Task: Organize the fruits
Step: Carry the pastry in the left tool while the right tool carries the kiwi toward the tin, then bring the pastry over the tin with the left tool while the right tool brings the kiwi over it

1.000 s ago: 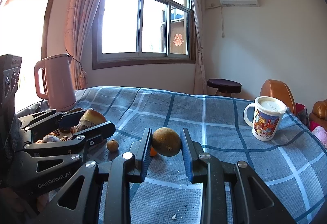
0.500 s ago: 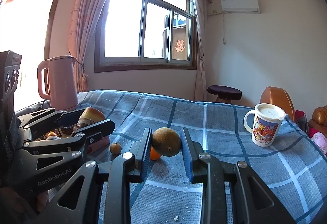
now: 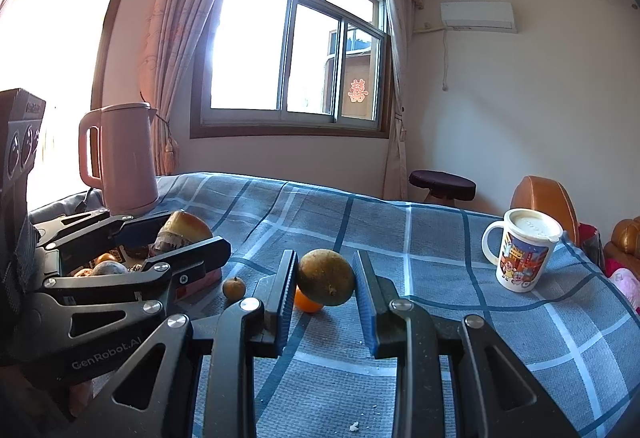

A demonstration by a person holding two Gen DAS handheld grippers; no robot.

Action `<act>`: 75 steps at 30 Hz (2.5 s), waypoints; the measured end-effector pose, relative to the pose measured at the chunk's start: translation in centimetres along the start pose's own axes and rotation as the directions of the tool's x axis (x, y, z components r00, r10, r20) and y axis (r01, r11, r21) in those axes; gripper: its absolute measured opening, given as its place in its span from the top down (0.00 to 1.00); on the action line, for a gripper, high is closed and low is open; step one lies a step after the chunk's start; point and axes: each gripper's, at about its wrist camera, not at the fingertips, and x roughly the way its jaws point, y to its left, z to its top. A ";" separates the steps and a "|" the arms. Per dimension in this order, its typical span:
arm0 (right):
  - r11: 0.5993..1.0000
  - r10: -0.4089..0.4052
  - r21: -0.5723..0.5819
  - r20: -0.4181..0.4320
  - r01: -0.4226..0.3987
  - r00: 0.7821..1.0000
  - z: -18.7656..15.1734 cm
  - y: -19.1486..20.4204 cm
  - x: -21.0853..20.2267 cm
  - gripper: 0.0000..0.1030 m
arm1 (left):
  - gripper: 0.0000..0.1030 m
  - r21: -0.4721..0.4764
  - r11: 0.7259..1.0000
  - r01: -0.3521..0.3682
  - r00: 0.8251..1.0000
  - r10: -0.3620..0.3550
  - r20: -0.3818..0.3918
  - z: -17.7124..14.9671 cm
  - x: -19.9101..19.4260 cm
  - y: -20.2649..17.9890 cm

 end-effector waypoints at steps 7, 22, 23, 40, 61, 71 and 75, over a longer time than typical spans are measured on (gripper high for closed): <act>1.000 0.009 -0.025 -0.002 -0.009 1.000 0.0 1.2 -0.1 0.71 | 0.56 -0.017 1.000 -0.004 1.000 0.004 -0.005 -0.2 -0.4 0.5; 0.998 0.027 -0.052 -0.017 -0.028 0.999 0.1 2.9 0.3 0.71 | 0.56 -0.052 0.998 -0.024 1.000 0.023 -0.020 -0.6 -1.1 2.1; 0.998 0.030 -0.054 -0.018 -0.031 0.999 0.1 3.0 0.3 0.71 | 0.56 -0.053 0.998 -0.026 0.999 0.025 -0.021 -0.6 -1.1 2.2; 0.994 0.069 -0.083 -0.035 -0.071 0.997 0.3 5.3 1.1 0.71 | 0.56 -0.092 0.993 -0.069 0.997 0.066 -0.037 -1.3 -2.1 4.7; 0.985 0.108 -0.126 -0.052 -0.114 0.993 0.7 8.1 2.0 0.71 | 0.56 -0.129 0.986 -0.111 0.994 0.107 -0.035 -1.8 -3.2 7.6; 0.980 0.126 -0.146 -0.067 -0.135 0.990 0.8 9.5 2.7 0.71 | 0.56 -0.158 0.979 -0.132 0.991 0.127 -0.040 -2.1 -3.6 9.4; 0.979 0.136 -0.143 -0.070 -0.145 0.988 0.9 9.8 2.8 0.71 | 0.56 -0.166 0.976 -0.143 0.990 0.138 -0.041 -2.2 -3.8 10.0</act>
